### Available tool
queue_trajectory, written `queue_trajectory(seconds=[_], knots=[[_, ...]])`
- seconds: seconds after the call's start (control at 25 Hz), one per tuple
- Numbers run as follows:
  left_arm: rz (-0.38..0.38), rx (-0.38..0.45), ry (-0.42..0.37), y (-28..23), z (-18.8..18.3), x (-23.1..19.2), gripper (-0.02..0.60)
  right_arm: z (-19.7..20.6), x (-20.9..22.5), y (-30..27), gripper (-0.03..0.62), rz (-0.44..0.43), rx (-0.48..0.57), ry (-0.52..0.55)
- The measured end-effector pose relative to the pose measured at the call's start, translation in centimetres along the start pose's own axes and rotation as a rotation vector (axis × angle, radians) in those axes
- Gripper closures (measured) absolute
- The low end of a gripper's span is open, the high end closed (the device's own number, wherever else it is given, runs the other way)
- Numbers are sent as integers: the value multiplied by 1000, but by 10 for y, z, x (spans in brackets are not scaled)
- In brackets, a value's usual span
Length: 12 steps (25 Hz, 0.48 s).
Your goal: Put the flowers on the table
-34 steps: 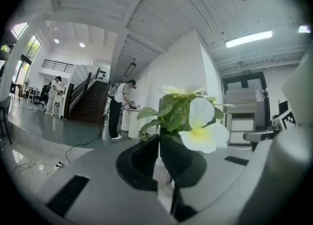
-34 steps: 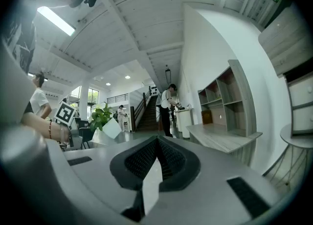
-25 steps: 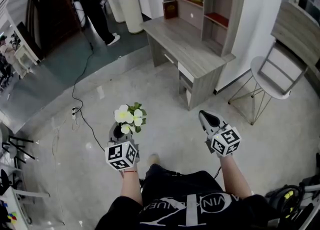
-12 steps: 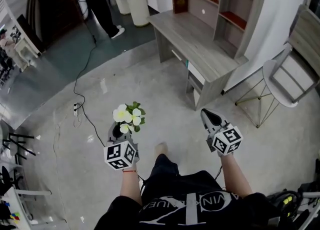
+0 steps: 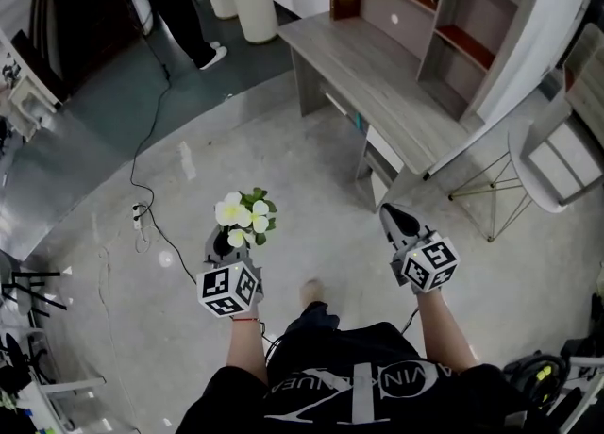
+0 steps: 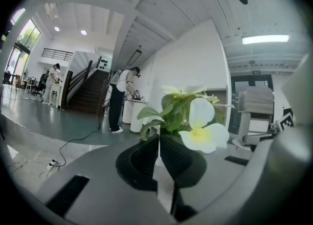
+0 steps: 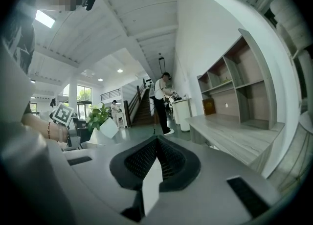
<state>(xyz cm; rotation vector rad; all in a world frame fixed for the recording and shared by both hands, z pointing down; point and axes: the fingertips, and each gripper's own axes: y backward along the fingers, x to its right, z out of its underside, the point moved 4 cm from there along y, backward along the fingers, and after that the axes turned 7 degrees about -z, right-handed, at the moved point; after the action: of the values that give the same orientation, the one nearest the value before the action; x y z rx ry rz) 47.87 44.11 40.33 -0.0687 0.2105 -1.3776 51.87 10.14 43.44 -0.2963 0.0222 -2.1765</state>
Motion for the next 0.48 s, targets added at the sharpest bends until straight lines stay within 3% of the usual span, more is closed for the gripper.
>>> queue_trajectory(seconds=[0.48], knots=[[29,-3,3,-80,-9,-67,571,2,7,-92,583,56,-19,-23]])
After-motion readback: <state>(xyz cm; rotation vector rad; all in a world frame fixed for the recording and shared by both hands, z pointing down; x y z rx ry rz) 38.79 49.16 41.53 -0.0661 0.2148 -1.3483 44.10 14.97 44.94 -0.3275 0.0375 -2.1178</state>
